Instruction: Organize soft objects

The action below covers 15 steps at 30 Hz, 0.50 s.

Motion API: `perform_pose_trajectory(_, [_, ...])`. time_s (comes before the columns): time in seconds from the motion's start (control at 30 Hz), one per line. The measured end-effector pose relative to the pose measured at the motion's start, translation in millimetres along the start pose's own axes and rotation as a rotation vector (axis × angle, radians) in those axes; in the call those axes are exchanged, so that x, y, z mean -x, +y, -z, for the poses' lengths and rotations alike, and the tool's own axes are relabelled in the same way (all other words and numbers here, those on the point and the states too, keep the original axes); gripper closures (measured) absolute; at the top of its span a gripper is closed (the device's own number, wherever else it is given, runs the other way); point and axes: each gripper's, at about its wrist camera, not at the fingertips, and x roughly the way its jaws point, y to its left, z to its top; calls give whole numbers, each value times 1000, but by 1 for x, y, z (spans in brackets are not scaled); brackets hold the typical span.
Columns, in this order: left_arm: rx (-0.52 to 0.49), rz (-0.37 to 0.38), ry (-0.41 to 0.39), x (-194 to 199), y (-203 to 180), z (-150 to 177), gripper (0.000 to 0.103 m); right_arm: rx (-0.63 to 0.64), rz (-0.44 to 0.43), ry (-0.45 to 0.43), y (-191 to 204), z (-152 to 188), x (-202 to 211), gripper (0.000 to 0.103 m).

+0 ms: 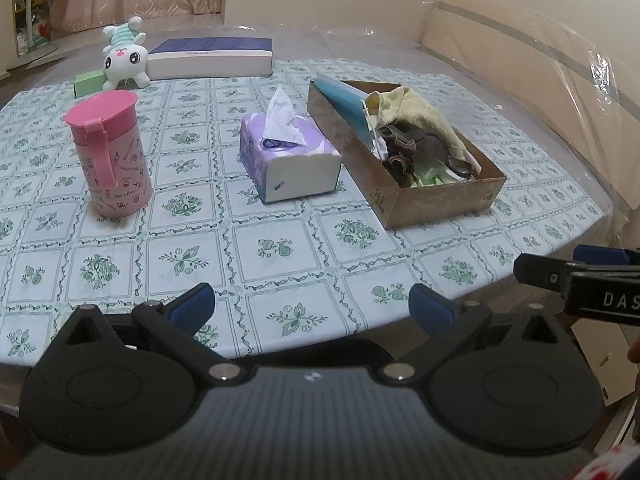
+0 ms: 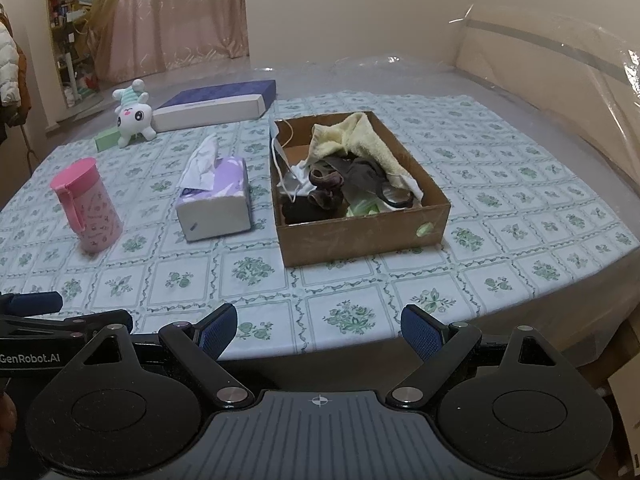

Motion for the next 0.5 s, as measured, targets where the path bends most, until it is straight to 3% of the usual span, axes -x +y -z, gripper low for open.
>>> perform_pose_trajectory(0.5, [19, 3, 5, -3, 0, -1, 1, 7, 1, 1, 0, 0, -2, 15])
